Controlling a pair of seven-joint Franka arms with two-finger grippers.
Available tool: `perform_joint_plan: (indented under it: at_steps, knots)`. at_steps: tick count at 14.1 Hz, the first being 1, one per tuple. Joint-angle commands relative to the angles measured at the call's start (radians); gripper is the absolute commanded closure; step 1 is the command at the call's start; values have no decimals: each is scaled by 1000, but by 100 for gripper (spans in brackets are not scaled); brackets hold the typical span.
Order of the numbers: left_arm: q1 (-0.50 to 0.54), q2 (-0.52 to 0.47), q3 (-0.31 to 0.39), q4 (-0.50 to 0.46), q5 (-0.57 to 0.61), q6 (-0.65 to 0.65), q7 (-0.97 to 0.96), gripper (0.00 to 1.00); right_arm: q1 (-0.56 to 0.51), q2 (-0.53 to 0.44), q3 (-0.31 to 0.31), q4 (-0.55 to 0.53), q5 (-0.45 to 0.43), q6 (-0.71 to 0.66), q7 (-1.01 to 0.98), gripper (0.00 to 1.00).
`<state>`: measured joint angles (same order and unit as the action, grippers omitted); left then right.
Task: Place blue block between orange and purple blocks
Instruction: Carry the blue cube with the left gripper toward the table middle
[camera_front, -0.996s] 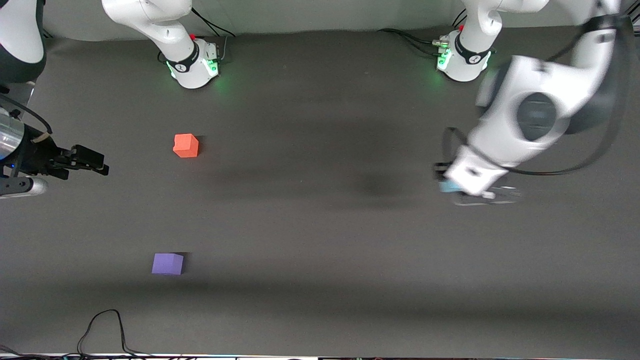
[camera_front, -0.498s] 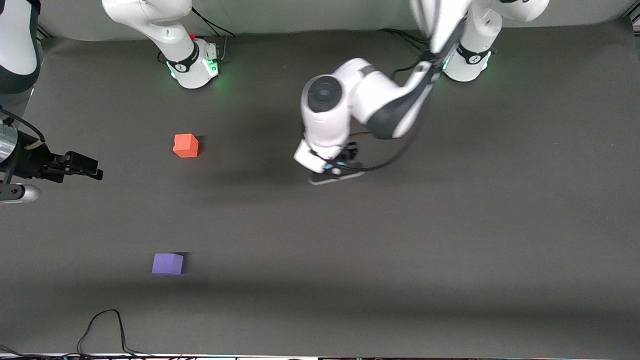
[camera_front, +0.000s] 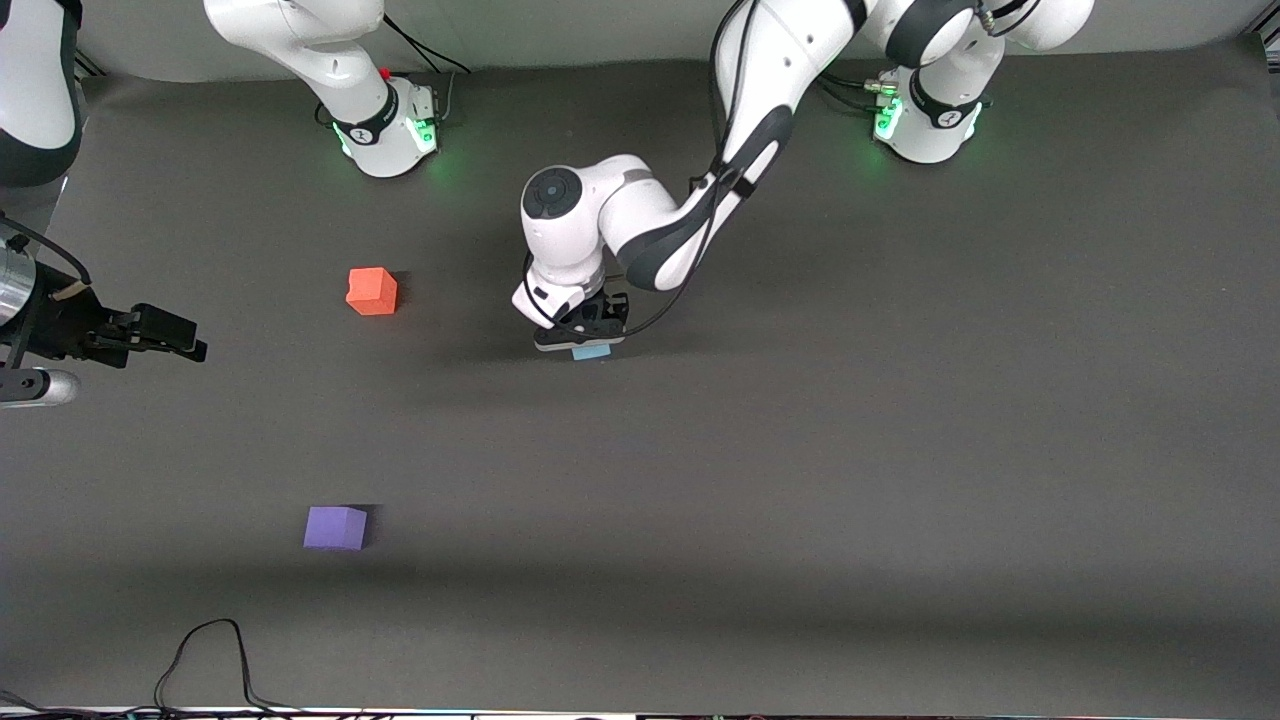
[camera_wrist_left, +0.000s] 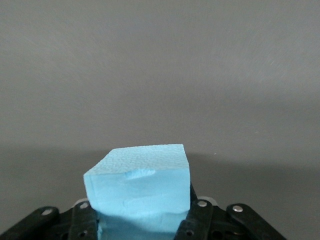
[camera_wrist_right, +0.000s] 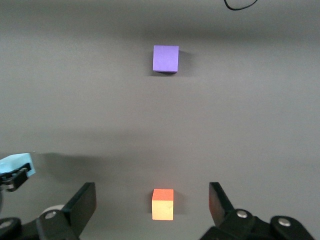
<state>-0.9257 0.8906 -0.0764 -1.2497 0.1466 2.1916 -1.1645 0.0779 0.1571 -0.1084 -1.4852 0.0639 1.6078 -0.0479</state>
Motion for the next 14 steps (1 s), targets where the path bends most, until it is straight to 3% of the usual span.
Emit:
perform_joint_plan:
  at_steps: [1,4,5,6,7,11,14]
  knots:
    - [-27,59,17,47,33,17,3,60,-4,4,-2,14,22,1,-16,0]
    - [-27,85,17,46,34,49,5,58,-3,9,-8,13,24,1,-9,0]
    - [-25,87,17,46,34,50,5,50,0,6,-8,13,24,1,-7,0]
    - [-24,87,17,44,34,50,5,30,-1,2,-10,11,24,-3,-7,0]
    - [-21,82,17,44,34,39,6,3,-1,-1,-11,11,22,-11,-10,0]
    - [49,-19,-2,46,19,-70,29,0,3,-4,-20,8,24,-35,-20,0]
    - [190,-165,-57,35,-96,-215,150,0,11,-7,-17,3,24,-74,-13,0]
